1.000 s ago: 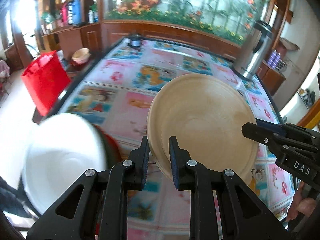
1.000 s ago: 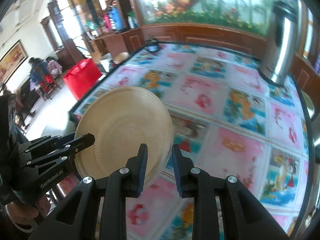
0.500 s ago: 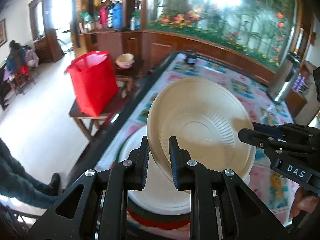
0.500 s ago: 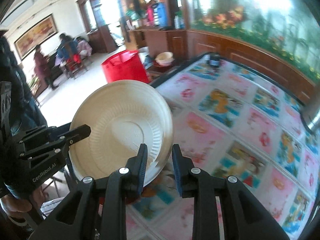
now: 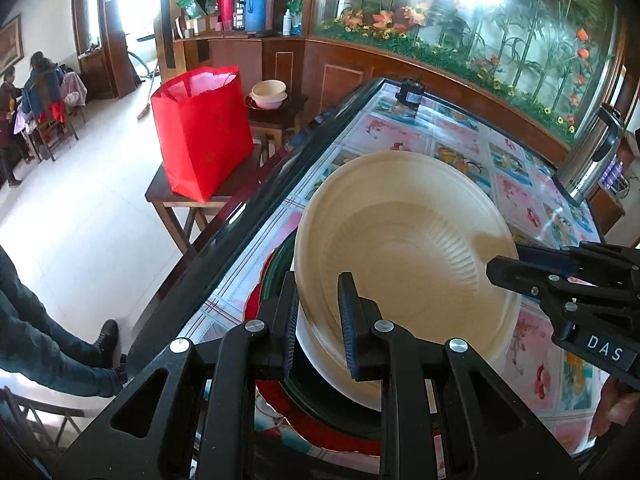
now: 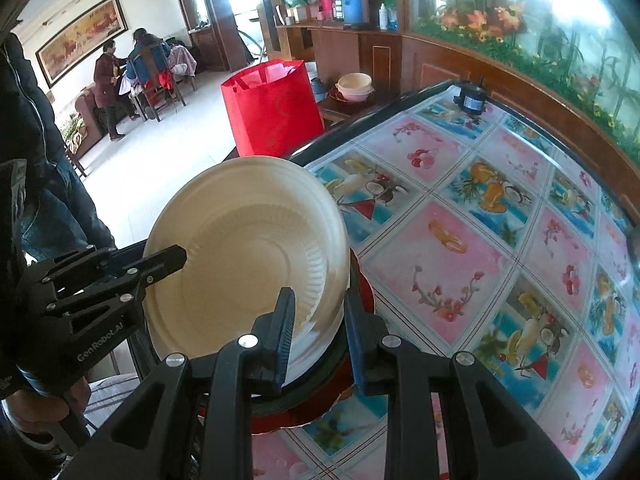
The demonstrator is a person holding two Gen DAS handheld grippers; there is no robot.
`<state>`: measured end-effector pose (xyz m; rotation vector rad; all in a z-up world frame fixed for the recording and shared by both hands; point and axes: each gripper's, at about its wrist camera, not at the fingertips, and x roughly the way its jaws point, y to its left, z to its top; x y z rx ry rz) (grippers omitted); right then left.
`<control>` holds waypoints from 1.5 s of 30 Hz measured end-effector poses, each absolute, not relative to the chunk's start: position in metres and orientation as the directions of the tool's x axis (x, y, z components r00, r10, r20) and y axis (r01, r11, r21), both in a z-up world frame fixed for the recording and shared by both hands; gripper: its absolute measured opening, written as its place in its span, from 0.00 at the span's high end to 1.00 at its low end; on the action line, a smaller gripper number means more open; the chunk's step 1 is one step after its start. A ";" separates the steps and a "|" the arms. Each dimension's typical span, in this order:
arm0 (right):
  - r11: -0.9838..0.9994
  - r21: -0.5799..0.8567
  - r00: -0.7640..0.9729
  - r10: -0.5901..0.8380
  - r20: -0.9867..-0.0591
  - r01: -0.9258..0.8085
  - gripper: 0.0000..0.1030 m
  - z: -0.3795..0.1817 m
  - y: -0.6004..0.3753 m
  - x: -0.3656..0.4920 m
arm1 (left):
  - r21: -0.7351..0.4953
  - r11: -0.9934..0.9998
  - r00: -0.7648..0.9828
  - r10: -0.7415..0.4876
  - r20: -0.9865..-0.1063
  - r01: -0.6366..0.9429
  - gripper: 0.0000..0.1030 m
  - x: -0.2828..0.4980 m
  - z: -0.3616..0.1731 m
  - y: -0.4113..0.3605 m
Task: Organize plates and bowls
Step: 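Lower the beige paper plate onto the white plates and open the left tool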
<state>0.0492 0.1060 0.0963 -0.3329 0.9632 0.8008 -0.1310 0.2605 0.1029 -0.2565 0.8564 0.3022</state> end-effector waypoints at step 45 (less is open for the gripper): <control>0.701 0.064 0.423 0.498 -0.757 -0.710 0.32 0.116 0.083 0.018 | 0.031 0.894 0.730 0.385 -0.565 -0.448 0.43 -0.154 0.128 0.239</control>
